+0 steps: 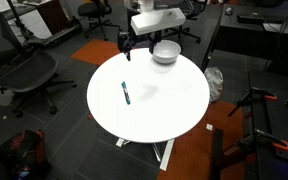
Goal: Take the marker out of the grey bowl
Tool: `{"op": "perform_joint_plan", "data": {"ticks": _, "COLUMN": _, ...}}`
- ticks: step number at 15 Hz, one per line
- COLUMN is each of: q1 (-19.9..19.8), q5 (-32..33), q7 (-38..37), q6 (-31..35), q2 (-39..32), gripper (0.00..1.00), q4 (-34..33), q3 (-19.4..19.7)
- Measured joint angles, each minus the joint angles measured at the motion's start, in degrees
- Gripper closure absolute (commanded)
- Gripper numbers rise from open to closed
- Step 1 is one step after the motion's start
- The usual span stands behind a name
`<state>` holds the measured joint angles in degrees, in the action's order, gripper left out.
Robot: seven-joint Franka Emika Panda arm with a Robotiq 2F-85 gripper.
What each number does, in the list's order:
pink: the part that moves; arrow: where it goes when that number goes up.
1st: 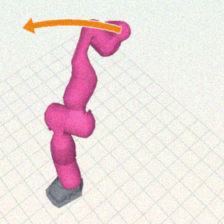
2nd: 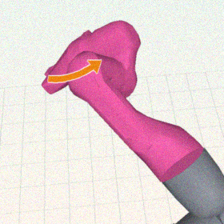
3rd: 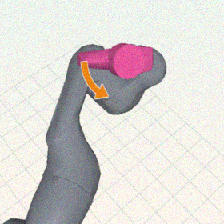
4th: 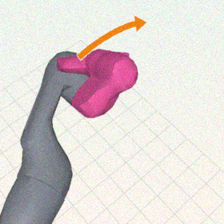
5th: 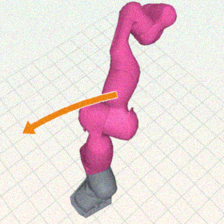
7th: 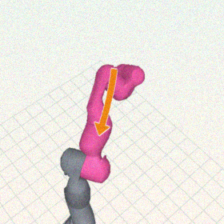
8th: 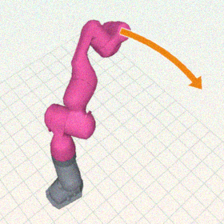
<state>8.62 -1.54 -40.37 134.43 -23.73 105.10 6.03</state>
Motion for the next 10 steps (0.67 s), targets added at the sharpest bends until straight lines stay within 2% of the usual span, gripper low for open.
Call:
{"op": "perform_joint_plan", "data": {"ticks": 5, "q1": -1.2, "q5": 0.3, "q7": 4.2, "q6": 0.1, "q2": 9.0, "gripper": 0.0, "q4": 9.7, "q3": 0.0}}
{"op": "perform_joint_plan", "data": {"ticks": 10, "q1": -4.2, "q5": 0.3, "q7": 10.3, "q6": 0.2, "q2": 16.3, "gripper": 0.0, "q4": 17.3, "q3": 0.0}}
